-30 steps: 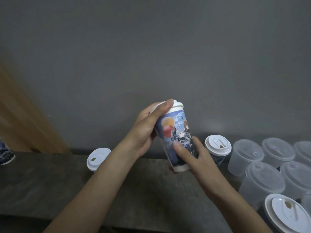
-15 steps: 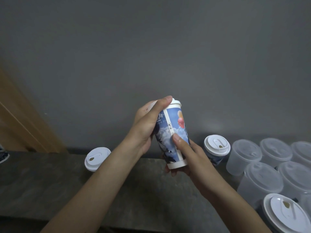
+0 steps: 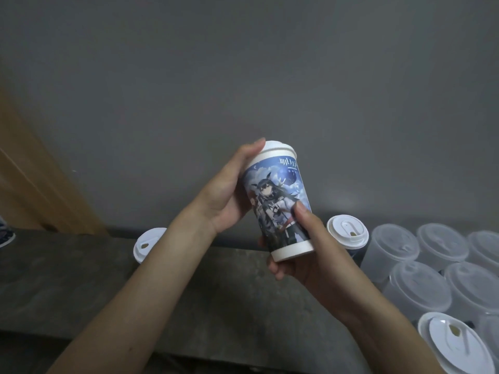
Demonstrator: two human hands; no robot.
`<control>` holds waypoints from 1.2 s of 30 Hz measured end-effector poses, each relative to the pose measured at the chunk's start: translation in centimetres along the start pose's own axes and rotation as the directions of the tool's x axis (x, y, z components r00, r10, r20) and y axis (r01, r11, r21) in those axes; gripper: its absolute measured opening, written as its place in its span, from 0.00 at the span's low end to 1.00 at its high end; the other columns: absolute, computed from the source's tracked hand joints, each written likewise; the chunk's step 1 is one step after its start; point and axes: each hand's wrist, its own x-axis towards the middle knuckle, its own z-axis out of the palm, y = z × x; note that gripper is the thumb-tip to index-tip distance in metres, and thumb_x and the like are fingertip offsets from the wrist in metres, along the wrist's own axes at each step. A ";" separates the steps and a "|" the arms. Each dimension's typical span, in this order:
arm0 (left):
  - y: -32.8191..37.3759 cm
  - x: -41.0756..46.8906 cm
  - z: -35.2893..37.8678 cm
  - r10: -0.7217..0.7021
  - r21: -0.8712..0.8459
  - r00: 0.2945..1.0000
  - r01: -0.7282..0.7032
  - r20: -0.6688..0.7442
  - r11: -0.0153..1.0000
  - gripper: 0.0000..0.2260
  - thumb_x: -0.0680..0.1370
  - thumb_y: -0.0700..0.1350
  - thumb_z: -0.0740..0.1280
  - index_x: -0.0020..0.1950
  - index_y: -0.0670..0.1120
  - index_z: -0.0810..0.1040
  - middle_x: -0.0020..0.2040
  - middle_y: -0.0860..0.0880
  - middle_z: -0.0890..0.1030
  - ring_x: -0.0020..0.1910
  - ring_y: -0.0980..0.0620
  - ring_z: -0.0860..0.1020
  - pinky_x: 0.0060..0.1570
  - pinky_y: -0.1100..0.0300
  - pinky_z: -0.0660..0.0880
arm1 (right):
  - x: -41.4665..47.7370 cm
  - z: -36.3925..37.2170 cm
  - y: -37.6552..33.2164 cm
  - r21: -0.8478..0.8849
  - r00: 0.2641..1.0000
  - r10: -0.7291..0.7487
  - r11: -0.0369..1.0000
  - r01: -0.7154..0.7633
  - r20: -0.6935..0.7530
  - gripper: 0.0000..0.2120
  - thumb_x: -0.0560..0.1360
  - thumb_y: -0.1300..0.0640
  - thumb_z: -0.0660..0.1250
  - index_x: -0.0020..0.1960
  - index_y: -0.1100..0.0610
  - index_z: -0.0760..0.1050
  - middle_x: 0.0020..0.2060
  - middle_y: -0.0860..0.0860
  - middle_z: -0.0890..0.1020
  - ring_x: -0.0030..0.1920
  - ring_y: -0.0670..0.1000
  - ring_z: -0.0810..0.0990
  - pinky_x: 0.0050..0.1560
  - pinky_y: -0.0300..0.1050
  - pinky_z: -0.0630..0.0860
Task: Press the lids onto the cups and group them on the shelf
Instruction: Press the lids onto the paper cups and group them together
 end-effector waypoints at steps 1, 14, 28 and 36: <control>0.0 0.0 0.0 -0.015 -0.021 1.000 0.015 0.013 1.000 0.18 0.75 0.56 0.69 0.55 0.43 0.85 0.52 0.39 0.83 0.53 0.43 0.82 0.65 0.46 0.76 | -0.1 0.0 -0.1 0.001 1.000 0.008 1.000 -0.008 0.007 0.28 0.73 0.39 0.66 0.57 0.63 0.79 0.41 0.62 0.83 0.31 0.55 0.80 0.30 0.45 0.77; -0.7 -0.4 0.5 0.063 -0.110 0.998 -0.060 0.025 0.992 0.28 0.70 0.61 0.69 0.59 0.40 0.82 0.53 0.37 0.82 0.51 0.42 0.81 0.63 0.47 0.75 | -0.1 -0.7 0.3 0.285 0.961 0.108 0.941 -0.182 0.256 0.30 0.77 0.33 0.63 0.61 0.58 0.82 0.48 0.62 0.83 0.36 0.55 0.82 0.38 0.46 0.82; -0.8 -0.6 0.2 0.061 -0.050 0.997 -0.064 -0.044 0.997 0.33 0.67 0.60 0.72 0.62 0.37 0.80 0.55 0.35 0.80 0.52 0.39 0.79 0.65 0.41 0.74 | -1.4 1.2 0.4 0.165 0.996 0.040 0.985 -0.053 0.082 0.25 0.76 0.36 0.63 0.53 0.56 0.85 0.42 0.63 0.82 0.28 0.54 0.76 0.30 0.44 0.77; -0.4 -1.1 -0.6 0.062 -0.098 0.998 -0.064 -0.027 0.993 0.24 0.75 0.56 0.70 0.64 0.40 0.81 0.58 0.39 0.81 0.58 0.40 0.79 0.70 0.44 0.71 | -1.2 1.0 0.9 0.094 0.996 -0.029 0.995 0.022 0.081 0.27 0.71 0.37 0.70 0.57 0.59 0.80 0.40 0.61 0.82 0.28 0.53 0.76 0.28 0.44 0.75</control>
